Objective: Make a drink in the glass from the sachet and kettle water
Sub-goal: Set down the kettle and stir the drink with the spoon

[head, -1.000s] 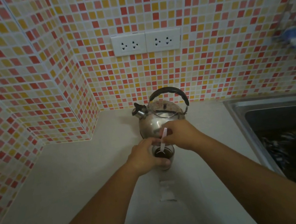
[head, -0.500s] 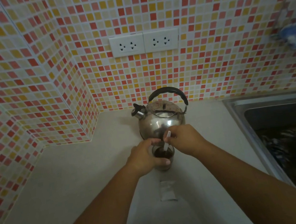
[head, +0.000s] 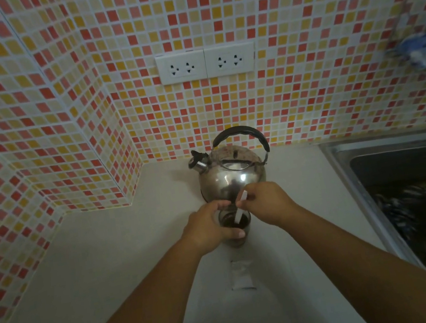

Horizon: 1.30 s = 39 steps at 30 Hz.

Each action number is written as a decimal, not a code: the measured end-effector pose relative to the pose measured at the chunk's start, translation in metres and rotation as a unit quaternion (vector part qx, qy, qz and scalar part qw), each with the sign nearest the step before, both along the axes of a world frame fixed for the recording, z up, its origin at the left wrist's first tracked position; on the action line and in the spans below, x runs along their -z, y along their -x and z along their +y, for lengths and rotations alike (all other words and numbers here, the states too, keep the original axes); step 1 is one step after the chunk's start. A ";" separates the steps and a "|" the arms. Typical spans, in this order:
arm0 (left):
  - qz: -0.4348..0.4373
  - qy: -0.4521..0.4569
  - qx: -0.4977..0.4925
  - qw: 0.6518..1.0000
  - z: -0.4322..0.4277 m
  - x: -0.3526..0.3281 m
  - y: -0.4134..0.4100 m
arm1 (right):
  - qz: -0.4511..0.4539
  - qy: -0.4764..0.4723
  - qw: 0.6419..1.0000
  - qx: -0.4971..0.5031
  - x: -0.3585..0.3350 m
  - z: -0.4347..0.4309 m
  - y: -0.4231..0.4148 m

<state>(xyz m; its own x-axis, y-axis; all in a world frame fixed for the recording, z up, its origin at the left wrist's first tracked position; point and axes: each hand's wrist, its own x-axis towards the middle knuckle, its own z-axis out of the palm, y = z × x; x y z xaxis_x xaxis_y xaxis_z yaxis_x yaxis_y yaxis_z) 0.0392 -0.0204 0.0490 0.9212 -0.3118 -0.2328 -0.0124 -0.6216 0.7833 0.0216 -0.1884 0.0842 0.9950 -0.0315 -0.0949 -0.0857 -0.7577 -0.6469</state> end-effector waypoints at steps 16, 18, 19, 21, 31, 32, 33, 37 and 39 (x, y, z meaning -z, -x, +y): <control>-0.015 -0.015 0.011 1.000 0.000 0.003 -0.003 | -0.005 0.015 1.000 -0.001 0.004 -0.004 -0.001; -0.011 -0.015 0.008 1.000 0.001 0.003 -0.003 | -0.007 0.000 1.000 -0.004 0.005 -0.002 -0.001; -0.009 -0.013 0.006 1.000 0.001 0.003 -0.003 | -0.009 0.004 1.000 0.003 0.005 -0.002 -0.002; -0.010 -0.013 0.004 1.000 0.001 0.003 -0.002 | -0.014 0.024 0.999 0.018 0.005 -0.005 -0.003; -0.007 -0.007 -0.001 1.000 -0.001 0.002 -0.001 | -0.016 0.028 0.999 0.027 0.008 -0.004 -0.002; -0.005 -0.006 0.000 1.000 -0.001 0.002 -0.001 | -0.011 0.022 1.000 0.015 0.008 -0.004 -0.001; -0.003 -0.005 0.002 1.000 -0.001 0.002 -0.001 | -0.009 0.014 1.000 0.005 0.008 -0.002 0.000; -0.002 -0.002 -0.002 1.000 -0.001 0.000 0.001 | -0.032 0.020 0.999 0.029 0.008 -0.001 0.001; -0.003 -0.005 -0.005 1.000 -0.001 0.000 0.001 | -0.027 0.028 0.999 0.025 0.008 -0.003 0.001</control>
<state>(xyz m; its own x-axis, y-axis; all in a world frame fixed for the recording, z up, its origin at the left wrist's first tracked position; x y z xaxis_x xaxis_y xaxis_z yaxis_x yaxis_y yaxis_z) 0.0381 -0.0218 0.0493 0.9258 -0.2995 -0.2306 -0.0103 -0.6298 0.7767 0.0207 -0.1912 0.0766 0.9957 -0.0848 -0.0379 -0.0903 -0.7886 -0.6082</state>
